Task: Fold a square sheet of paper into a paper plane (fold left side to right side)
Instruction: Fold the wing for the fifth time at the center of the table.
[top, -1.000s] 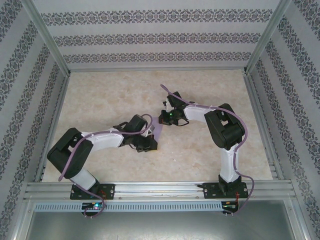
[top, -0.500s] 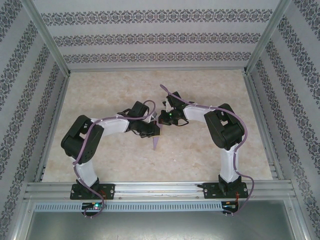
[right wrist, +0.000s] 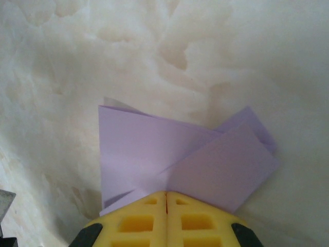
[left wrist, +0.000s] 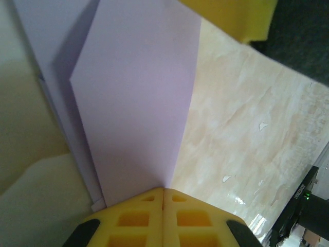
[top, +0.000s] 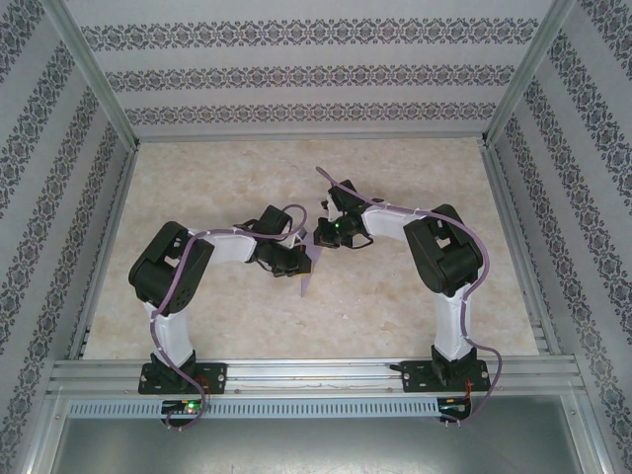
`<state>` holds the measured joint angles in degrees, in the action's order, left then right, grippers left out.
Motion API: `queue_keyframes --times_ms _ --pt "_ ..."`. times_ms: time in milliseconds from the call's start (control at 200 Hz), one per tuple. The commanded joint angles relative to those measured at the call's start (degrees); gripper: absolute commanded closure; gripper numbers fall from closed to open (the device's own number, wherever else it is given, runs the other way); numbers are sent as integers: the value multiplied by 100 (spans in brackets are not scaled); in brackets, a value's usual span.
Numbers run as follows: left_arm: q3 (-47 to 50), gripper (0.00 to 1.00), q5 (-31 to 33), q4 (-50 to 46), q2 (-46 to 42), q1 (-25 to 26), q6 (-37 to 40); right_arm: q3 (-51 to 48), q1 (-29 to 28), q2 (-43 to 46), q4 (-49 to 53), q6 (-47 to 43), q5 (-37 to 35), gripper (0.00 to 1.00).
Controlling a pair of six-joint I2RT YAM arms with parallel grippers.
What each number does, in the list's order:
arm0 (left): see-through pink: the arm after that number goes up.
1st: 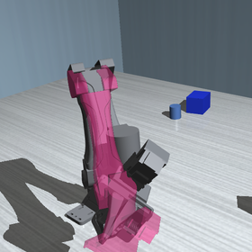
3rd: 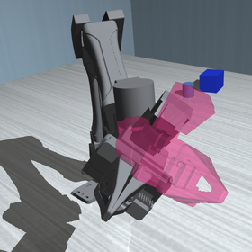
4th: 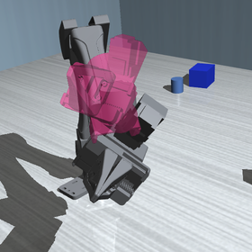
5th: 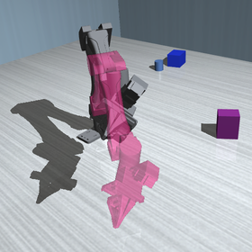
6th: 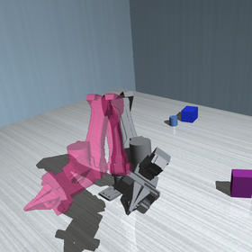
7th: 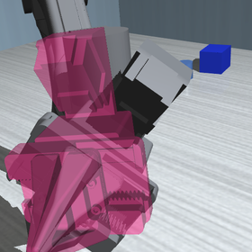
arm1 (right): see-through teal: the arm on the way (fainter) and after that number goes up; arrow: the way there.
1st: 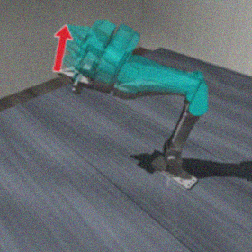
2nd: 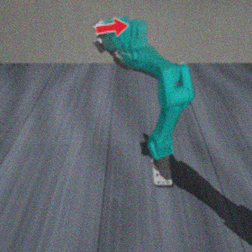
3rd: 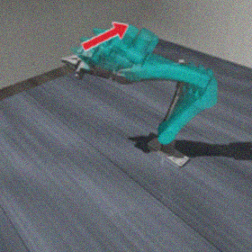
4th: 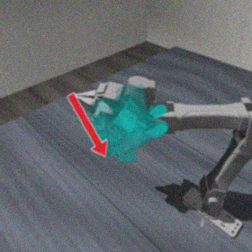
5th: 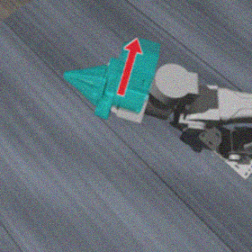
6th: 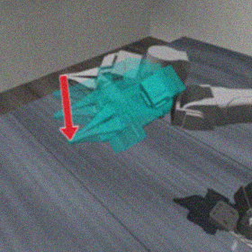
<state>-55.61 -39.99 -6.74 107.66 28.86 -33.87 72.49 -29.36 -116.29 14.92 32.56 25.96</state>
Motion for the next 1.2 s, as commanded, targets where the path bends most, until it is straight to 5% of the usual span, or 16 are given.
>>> queue_keyframes --times_ms 0,655,1199 --pt "294 95 292 -243 28 -47 108 125 50 200 182 -135 196 100" --pt "-383 95 -174 -390 -320 -42 56 -391 267 -408 -77 3 182 100" --pt "-814 95 -275 -279 312 84 9 -371 230 -471 38 28 56 100"
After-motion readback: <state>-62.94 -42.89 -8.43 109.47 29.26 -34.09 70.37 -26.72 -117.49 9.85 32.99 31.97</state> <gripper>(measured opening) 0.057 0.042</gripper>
